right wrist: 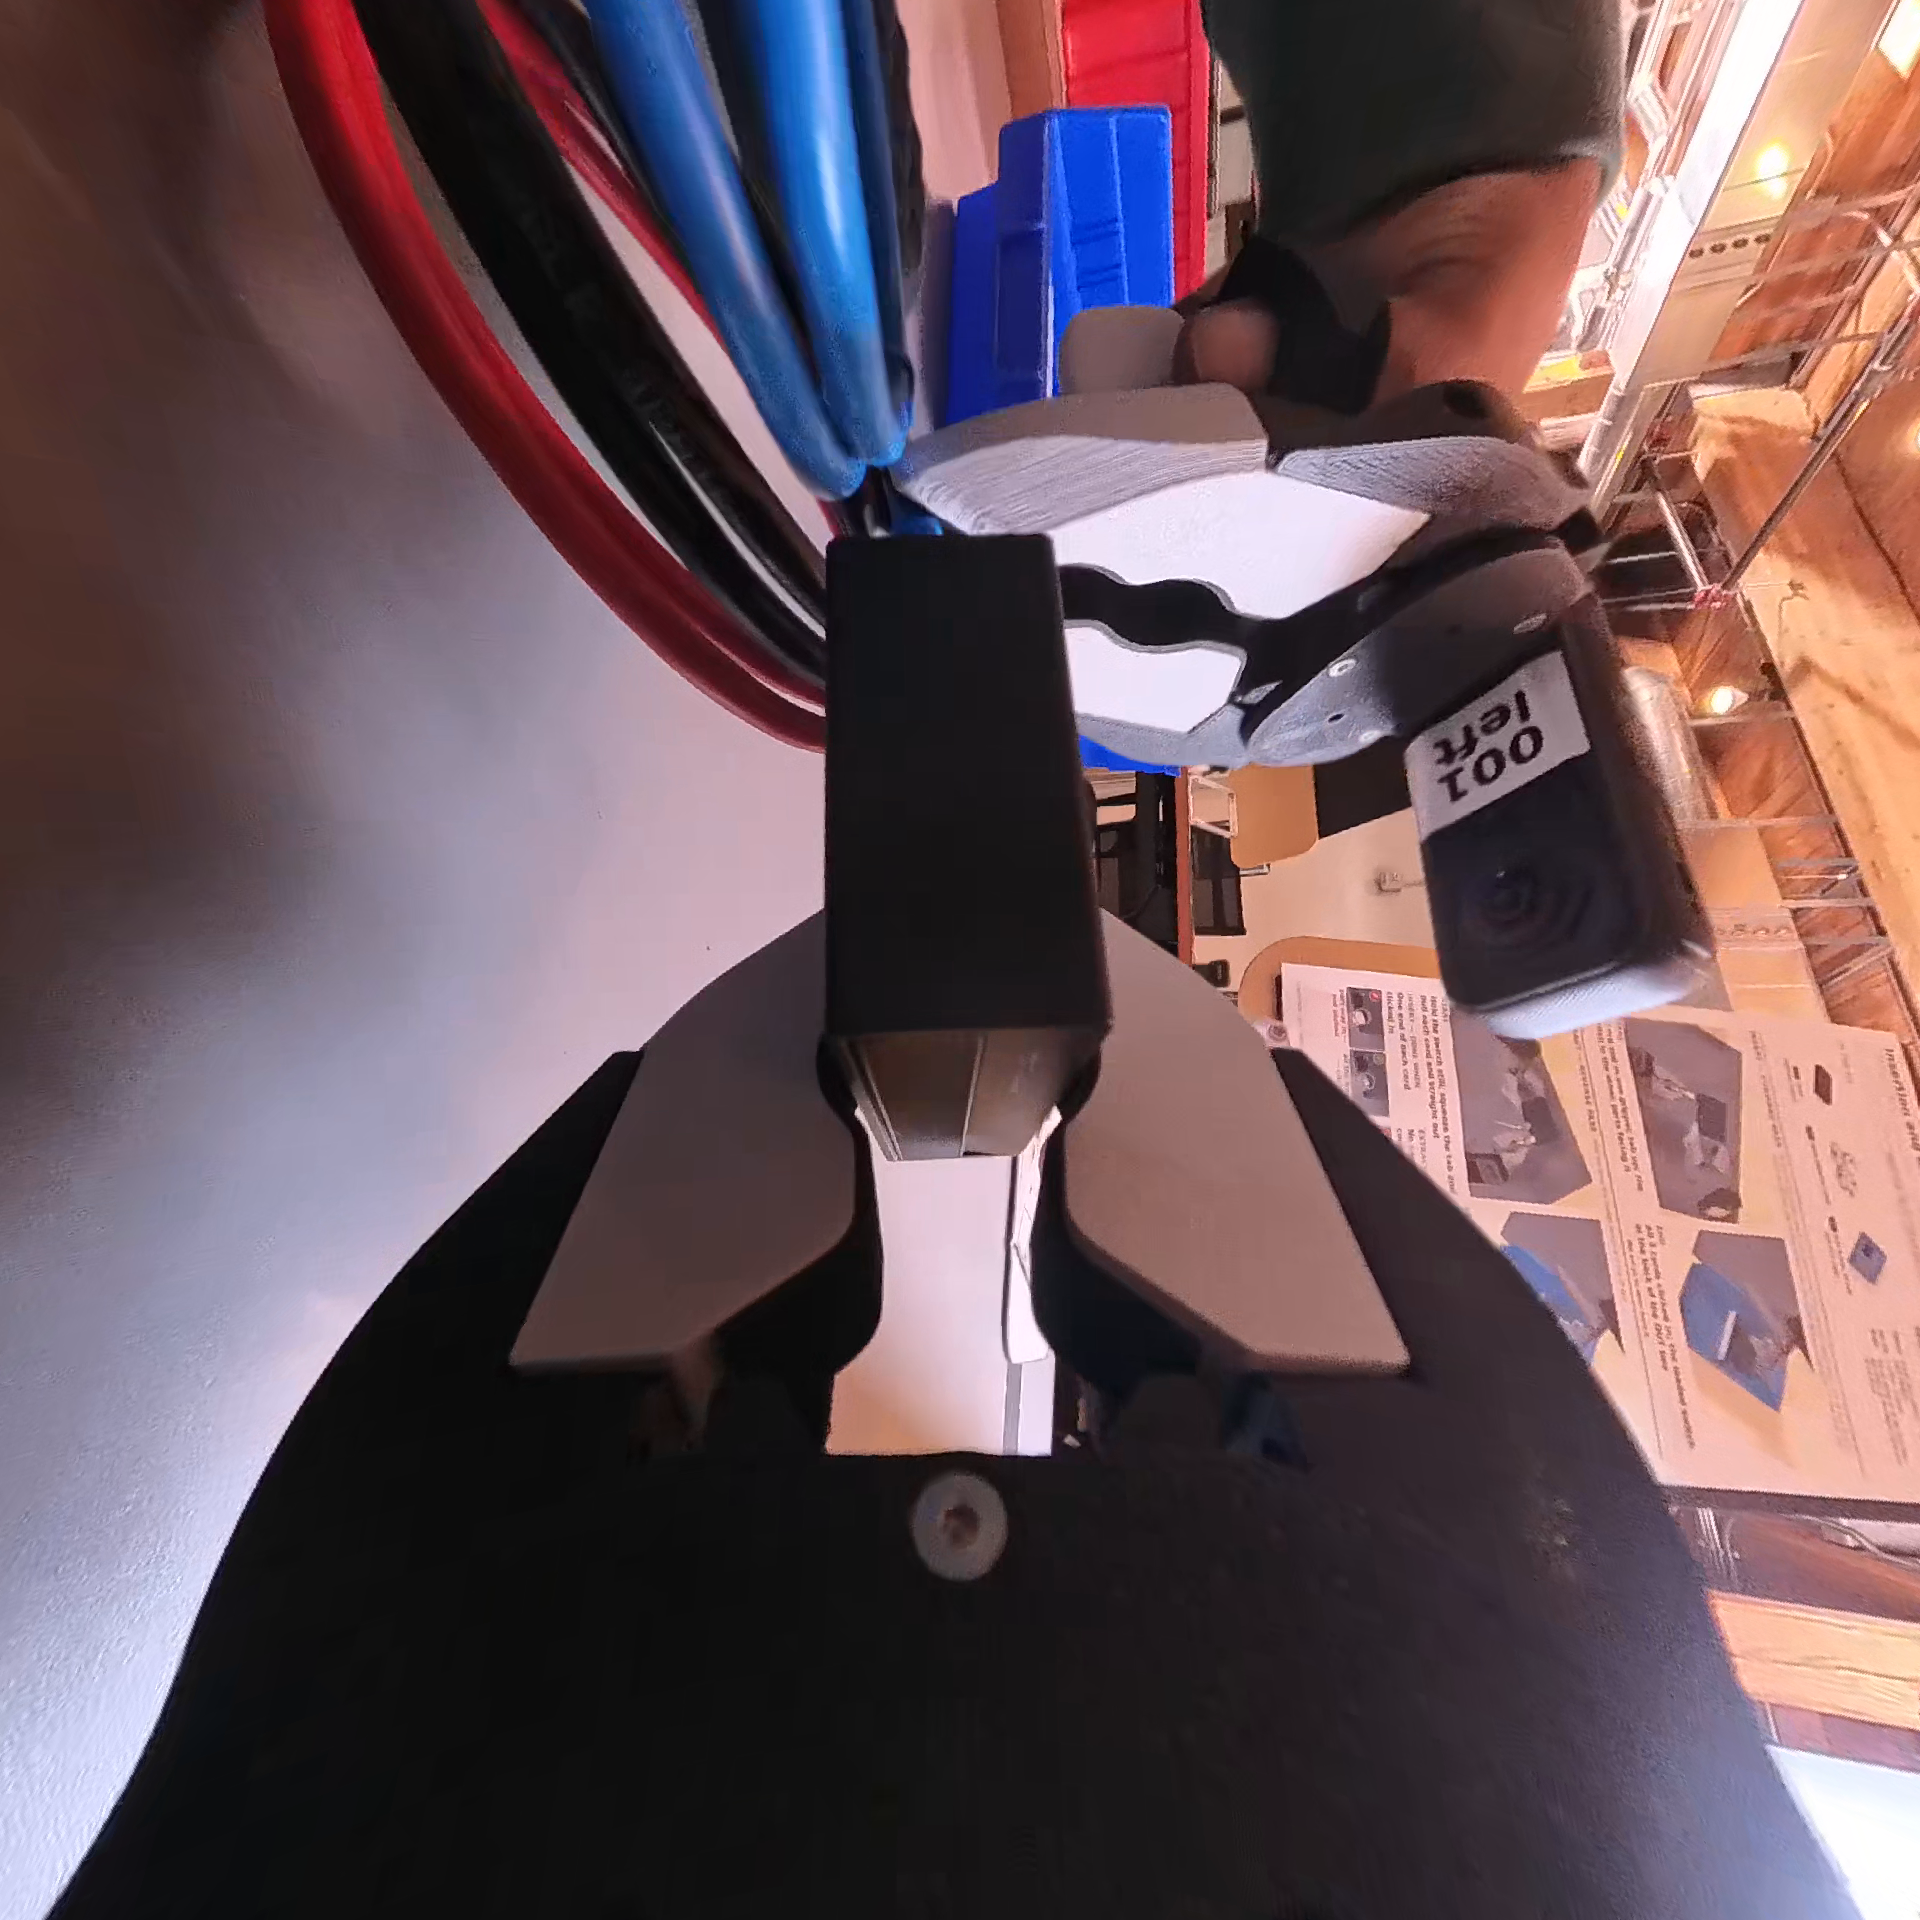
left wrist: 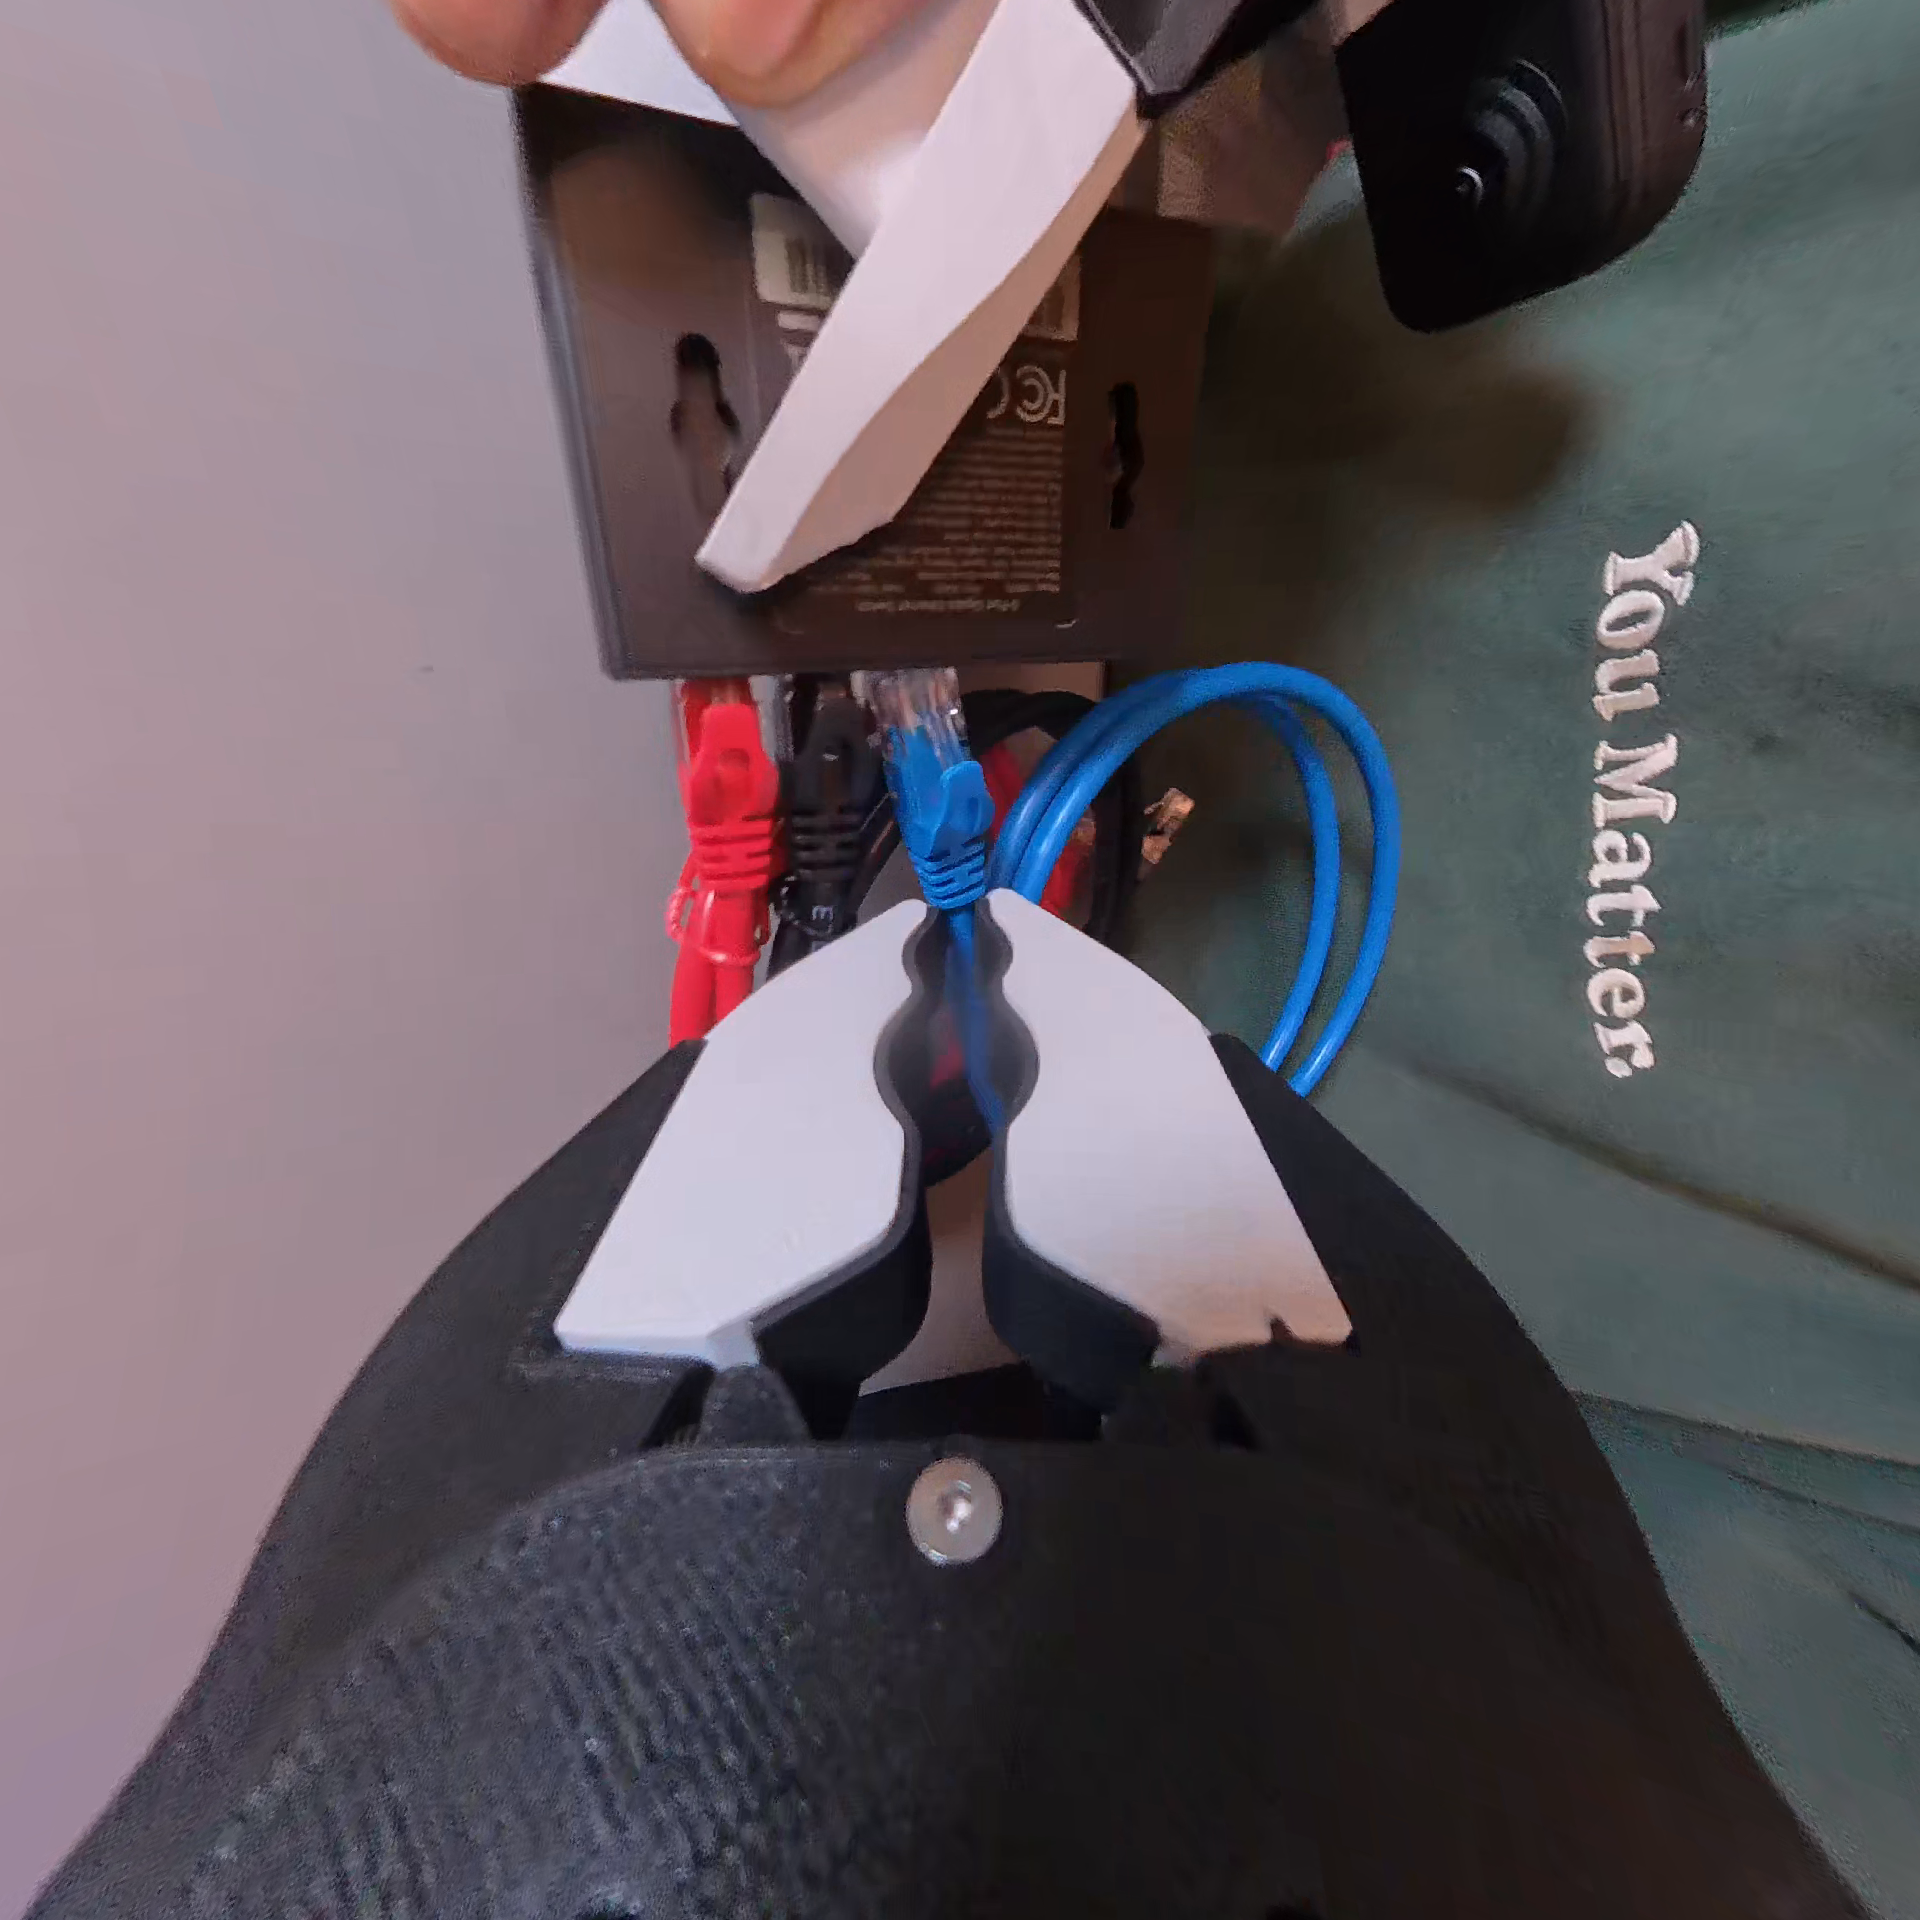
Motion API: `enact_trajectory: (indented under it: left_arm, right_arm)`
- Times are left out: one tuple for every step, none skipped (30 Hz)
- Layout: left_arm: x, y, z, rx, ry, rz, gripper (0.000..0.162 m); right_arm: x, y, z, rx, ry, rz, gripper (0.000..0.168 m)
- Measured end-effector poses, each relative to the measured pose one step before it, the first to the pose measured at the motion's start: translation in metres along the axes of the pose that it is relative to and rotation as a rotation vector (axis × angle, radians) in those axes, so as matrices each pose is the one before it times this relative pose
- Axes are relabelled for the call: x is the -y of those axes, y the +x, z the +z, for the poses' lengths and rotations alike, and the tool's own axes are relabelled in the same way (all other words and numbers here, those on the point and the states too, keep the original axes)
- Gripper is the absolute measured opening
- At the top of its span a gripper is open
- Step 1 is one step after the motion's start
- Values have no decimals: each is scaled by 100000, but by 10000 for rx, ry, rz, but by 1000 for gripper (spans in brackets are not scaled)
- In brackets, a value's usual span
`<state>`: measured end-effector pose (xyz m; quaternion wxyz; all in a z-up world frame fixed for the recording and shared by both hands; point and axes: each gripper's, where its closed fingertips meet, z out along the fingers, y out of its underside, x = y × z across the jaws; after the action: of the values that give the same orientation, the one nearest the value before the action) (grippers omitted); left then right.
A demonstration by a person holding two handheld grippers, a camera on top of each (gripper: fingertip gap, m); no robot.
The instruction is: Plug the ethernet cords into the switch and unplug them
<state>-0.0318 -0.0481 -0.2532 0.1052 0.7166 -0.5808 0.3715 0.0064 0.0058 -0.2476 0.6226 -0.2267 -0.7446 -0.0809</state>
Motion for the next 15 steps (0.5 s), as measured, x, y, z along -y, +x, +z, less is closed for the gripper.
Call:
enact_trajectory:
  left_arm:
    - [29, 380, 184, -298, -102, 132, 4]
    - [-48, 301, 113, -290, -120, 60, 4]
    - [-150, 66, 51, -117, -181, 114, 4]
    - [-174, -168, 30, 98, -239, 117, 4]
    - [-116, -98, 66, 122, -204, 134, 4]
    - [-23, 39, 66, 23, -152, 62, 4]
    - [-69, 78, 65, -7, -163, 73, 4]
    - [-177, 204, 99, -105, -230, 127, 4]
    - [-185, 300, 191, -122, -243, 248, 4]
    - [-28, 157, 267, 21, -246, 282, 4]
    - [-63, -240, 240, 329, -310, 172, 4]
    - [49, -104, 81, 186, -177, 96, 4]
    - [115, -160, -116, 141, 6, -17, 4]
    - [143, -116, -268, 26, 173, -84, 4]
    - [60, -200, -282, 23, 243, -111, 4]
  right_arm:
    - [114, 45, -39, -25, 63, -7, 30]
    - [178, -12, -50, 4, 93, -10, 30]
    - [154, -74, 8, 12, 27, -37, 30]
    - [102, -143, 61, 56, -12, -38, 30]
    - [48, -128, 35, 40, 43, -7, 30]
    - [83, -63, -20, 29, 81, 30, 30]
    - [91, -39, -19, 16, 40, -13, 30]
    - [203, -35, 13, 9, 79, 10, 30]
    - [171, -63, 61, 30, 65, 47, 30]
    - [113, -34, 84, 18, 32, -26, 30]
    - [-1, -137, 31, 79, -6, -102, 30]
    - [25, -127, -48, 46, 49, 2, 30]
    - [-54, -52, -111, 33, -7, 46, 30]
    - [-129, 89, -135, -37, -37, 26, 30]
    - [-166, 113, -72, -58, -81, 1, 30]
